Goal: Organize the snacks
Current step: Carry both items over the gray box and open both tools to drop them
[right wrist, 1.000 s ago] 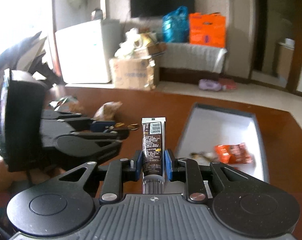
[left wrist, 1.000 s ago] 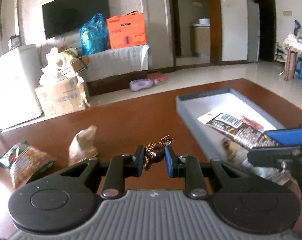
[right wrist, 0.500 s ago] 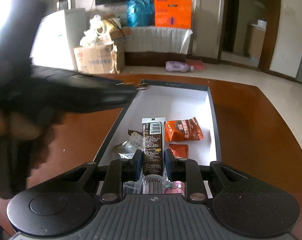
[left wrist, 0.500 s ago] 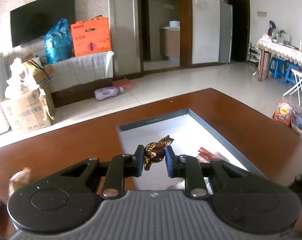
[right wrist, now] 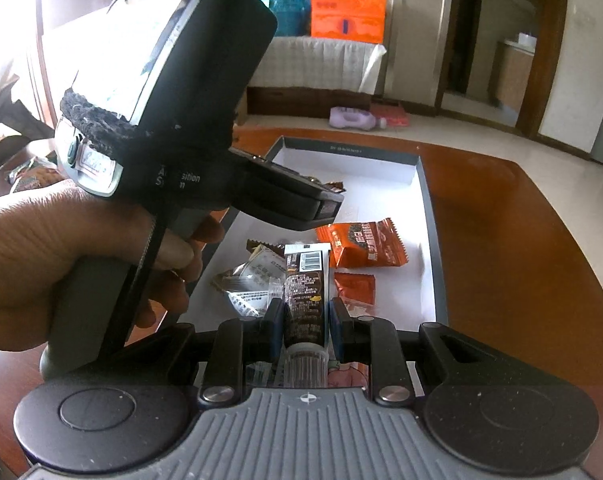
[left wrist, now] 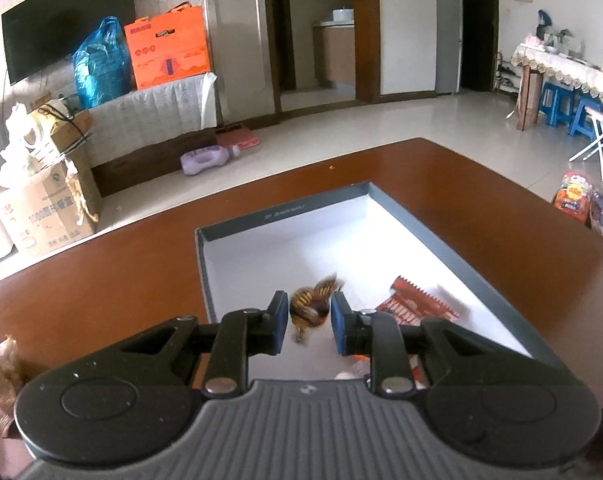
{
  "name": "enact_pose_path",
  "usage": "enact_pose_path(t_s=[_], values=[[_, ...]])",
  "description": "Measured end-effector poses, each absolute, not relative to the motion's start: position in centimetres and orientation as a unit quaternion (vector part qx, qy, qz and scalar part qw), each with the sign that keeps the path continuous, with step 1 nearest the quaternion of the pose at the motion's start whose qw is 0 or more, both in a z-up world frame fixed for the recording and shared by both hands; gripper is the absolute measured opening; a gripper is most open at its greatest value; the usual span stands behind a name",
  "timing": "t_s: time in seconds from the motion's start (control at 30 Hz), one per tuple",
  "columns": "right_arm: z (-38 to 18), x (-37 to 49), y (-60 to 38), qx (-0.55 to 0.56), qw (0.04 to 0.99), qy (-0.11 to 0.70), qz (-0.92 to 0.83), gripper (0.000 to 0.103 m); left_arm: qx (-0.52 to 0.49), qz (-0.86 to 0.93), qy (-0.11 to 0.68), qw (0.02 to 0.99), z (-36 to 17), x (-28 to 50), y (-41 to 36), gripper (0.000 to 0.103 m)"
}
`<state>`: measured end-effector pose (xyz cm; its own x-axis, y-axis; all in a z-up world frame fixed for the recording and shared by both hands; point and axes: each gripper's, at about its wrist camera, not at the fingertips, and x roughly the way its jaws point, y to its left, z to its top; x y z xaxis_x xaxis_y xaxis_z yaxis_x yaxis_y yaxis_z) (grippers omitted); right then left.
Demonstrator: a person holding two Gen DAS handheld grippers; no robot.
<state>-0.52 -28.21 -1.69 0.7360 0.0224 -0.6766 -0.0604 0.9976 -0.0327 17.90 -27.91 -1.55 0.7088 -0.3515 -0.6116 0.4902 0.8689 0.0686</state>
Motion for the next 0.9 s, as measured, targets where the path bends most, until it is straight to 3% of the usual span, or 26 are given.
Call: enact_pose_path(t_s=[0.07,0.13,0.17,0.33,0.9], values=[[-1.7,-0.6,-28.1,-0.028,0.932,0.361,0.022,0.026,0.120,-0.222,0.303,0.919,-1.4,17.8,-27.7,0.037],[-1.6,-0.6,-27.9,-0.032,0.932,0.361,0.020,0.026,0.121,-0.217,0.289,0.924,-1.2,17.4,-27.5,0.063],[-1.6,-0.6,-27.9,-0.033,0.932,0.360,0.021,0.026,0.121,-0.216,0.282,0.927,-1.1,17.2,-27.4,0.066],[-1.1,-1.1,-27.8,-0.033,0.938,0.344,0.019,0.028,0.119,-0.219,0.275,0.929,-0.6,16.7,-26.9,0.067],[0.2,-2.1,-27.4,-0.040,0.952,0.302,0.021,0.055,0.098,-0.200,0.266,0.938,1.3,13.9,-24.0,0.067]])
